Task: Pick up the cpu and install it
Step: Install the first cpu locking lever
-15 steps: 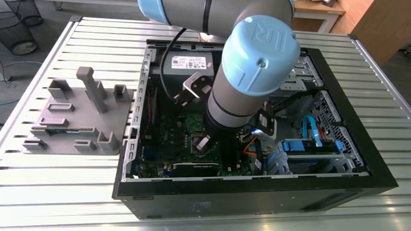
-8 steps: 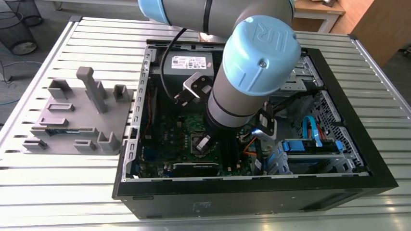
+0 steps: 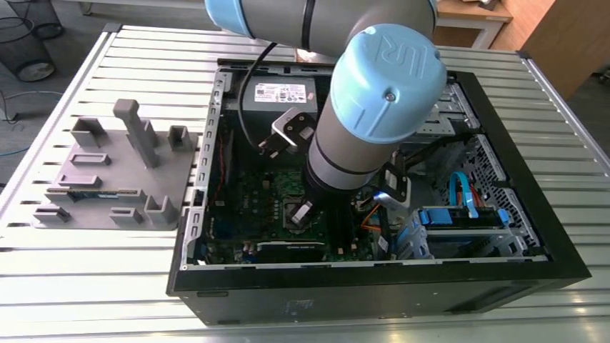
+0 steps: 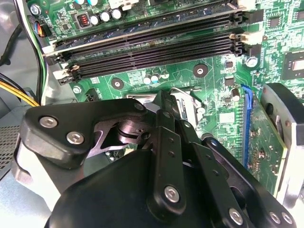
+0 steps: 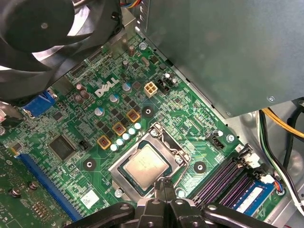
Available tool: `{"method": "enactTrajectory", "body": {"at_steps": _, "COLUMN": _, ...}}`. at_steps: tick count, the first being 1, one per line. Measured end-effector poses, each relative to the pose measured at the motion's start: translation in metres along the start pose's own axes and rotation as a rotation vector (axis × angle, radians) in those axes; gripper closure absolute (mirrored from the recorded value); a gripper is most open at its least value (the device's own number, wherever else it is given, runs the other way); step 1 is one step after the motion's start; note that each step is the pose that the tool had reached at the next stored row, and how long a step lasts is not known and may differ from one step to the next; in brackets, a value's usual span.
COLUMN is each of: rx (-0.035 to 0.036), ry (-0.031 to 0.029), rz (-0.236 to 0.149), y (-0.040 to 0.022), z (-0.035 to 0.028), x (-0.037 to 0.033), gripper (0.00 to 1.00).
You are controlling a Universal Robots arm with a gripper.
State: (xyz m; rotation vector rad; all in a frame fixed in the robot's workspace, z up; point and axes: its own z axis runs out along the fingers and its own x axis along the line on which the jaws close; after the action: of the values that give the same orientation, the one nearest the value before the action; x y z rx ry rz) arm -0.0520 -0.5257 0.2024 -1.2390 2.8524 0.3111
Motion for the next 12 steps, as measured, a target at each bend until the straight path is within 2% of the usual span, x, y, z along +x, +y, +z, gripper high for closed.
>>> {"method": "enactTrajectory", "body": {"at_steps": 5, "rx": -0.0007, "ry": 0.0012, "rz": -0.008, "y": 0.0000, "z": 0.0002, "x": 0.0000, "gripper": 0.89}}
{"method": "enactTrajectory", "body": {"at_steps": 12, "rx": -0.0064, "ry": 0.0123, "rz": -0.071, "y": -0.0001, "z": 0.0007, "x": 0.0001, "gripper": 0.89}}
